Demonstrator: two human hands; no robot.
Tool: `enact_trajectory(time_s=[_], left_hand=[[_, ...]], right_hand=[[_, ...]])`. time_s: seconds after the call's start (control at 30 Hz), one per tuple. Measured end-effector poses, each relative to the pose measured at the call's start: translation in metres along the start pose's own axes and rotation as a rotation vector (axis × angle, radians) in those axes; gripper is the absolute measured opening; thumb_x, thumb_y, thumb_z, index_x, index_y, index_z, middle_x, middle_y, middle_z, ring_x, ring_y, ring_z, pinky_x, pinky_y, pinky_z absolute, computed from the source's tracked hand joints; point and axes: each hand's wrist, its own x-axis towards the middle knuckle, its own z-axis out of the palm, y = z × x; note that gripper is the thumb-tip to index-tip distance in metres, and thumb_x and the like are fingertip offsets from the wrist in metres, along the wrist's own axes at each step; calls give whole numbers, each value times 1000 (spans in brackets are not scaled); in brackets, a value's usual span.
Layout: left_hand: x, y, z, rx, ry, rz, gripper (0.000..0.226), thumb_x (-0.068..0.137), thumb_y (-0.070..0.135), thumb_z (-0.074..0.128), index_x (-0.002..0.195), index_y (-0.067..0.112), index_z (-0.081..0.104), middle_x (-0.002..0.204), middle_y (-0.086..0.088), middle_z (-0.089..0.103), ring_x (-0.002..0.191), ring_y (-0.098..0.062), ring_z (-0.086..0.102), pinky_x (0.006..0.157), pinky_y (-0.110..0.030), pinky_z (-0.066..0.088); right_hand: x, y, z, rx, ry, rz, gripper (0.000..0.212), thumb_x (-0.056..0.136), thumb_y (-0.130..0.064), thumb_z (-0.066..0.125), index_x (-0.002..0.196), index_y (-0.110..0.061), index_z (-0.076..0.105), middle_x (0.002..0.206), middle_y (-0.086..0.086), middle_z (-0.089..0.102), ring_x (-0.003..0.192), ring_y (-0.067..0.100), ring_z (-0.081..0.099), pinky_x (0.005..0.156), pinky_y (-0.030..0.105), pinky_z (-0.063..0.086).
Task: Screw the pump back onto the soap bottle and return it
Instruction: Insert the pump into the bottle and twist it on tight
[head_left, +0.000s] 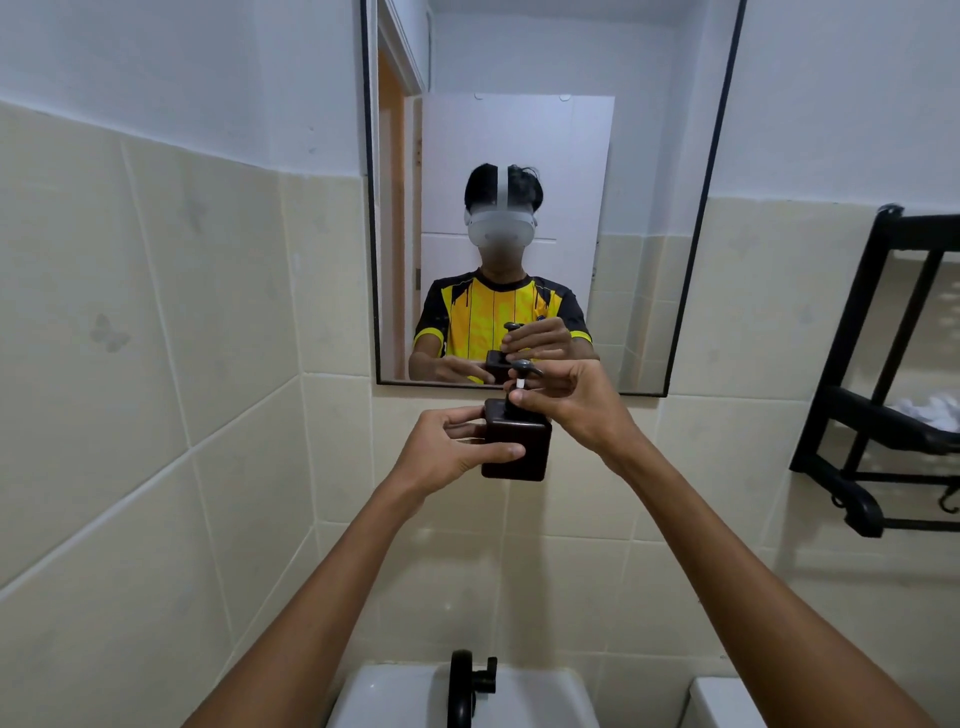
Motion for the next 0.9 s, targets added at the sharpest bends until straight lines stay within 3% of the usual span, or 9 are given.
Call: enact_trajectory(time_s=[0.1,0.27,0.37,0.5,0.67,0.77,0.9], left_hand=[[-2,2,-9,31,-35,-32,59,70,26,94,126,25,72,103,7,84,96,-3,79,74,-14,57],[-7,0,-15,-2,-37,-80,67,58,41,94,115,22,64,102,-2,84,94,-15,81,82,-30,57],[-9,1,-14,-41,-59,-68,60,65,41,93,114,21,64,101,-4,84,96,-18,81,89,-35,59],[-10,3,-14,-171,-102,-37,46,77,36,82,117,20,68,106,-10,83,102,-20,79,84,-27,63],[-8,0,-9,-357,-140,-35,49,86,34,71,130,11,67,118,-15,78,111,-20,76,82,-27,62],[-6,-3,-5,-362,-133,-39,55,89,40,65,134,10,66,124,-11,77,116,-16,73,89,-28,61],[-4,1,-1,-264,-35,19,42,86,38,69,123,19,73,117,-7,80,110,-12,75,83,-21,61]], right_hand=[[-2,1,-4,-119,37,-35,31,87,-17,79,115,-5,76,110,8,79,104,16,75,93,35,60],[-14,11,-17,-58,-83,85,27,101,-26,59,125,-20,71,123,-4,75,118,8,67,101,32,54],[-22,20,-20,69,-195,158,30,103,-27,56,130,-23,68,129,-3,72,122,14,66,101,35,55],[-29,24,-24,268,-242,180,33,101,-21,59,133,-20,66,135,2,69,126,20,64,105,36,53],[-33,24,-26,300,-219,160,36,98,-10,64,131,-23,68,133,-2,70,123,16,66,100,29,56],[-36,21,-23,262,-127,137,35,93,-10,69,127,-21,71,124,-4,75,116,14,70,90,24,59],[-38,19,-20,228,-22,130,36,93,-10,70,129,-17,69,122,1,76,113,11,71,88,25,58]])
